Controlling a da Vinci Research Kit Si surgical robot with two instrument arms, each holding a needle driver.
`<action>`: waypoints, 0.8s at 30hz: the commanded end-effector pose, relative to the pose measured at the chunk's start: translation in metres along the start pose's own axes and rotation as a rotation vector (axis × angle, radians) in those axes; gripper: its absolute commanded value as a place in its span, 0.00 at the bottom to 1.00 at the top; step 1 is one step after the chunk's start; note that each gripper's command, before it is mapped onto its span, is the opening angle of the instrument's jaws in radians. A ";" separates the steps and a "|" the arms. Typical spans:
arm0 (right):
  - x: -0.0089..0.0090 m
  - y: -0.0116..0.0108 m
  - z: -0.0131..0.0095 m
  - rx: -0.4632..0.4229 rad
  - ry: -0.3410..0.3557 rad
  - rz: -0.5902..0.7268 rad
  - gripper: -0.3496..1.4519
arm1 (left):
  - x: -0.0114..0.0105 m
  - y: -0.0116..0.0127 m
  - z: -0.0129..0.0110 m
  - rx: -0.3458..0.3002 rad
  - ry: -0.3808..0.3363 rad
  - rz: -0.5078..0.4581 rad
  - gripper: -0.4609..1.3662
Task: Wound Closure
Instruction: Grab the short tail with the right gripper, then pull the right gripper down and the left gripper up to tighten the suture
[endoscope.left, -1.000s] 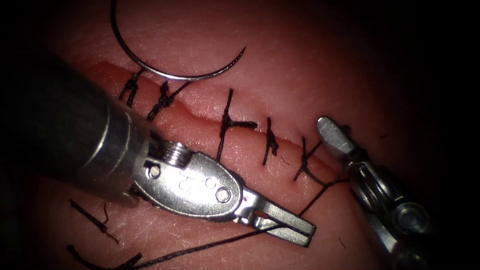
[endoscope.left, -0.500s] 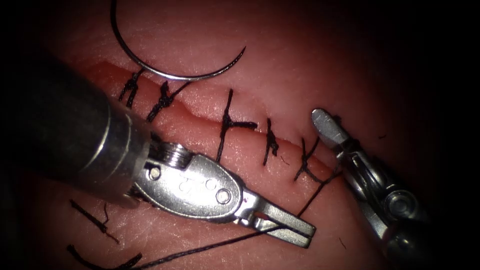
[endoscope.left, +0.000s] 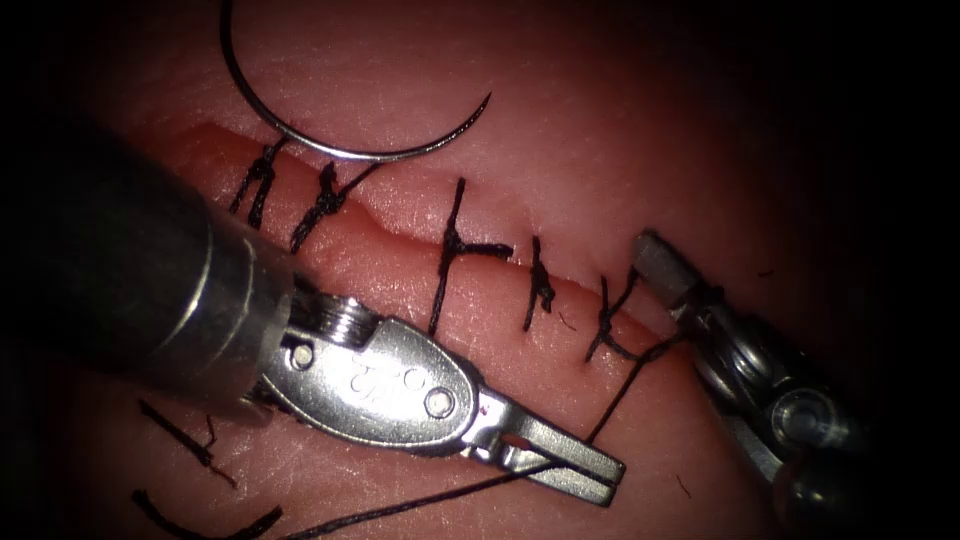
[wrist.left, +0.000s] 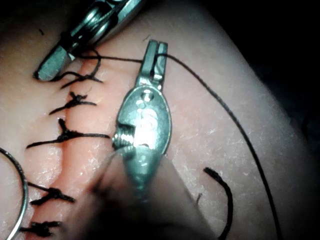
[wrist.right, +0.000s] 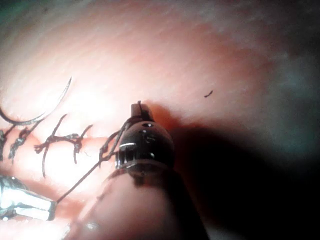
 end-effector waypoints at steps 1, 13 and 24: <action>0.0001 0.0000 -0.0002 0.000 0.005 -0.010 0.00 | 0.0001 -0.0001 -0.0002 0.006 -0.002 -0.014 0.06; 0.0010 -0.0016 -0.0017 0.072 0.064 -0.119 0.00 | 0.0008 -0.0027 -0.0029 0.105 -0.007 -0.135 0.06; 0.0013 -0.0025 -0.0034 0.278 0.043 -0.252 0.00 | 0.0024 -0.0070 -0.0042 0.114 -0.024 -0.158 0.06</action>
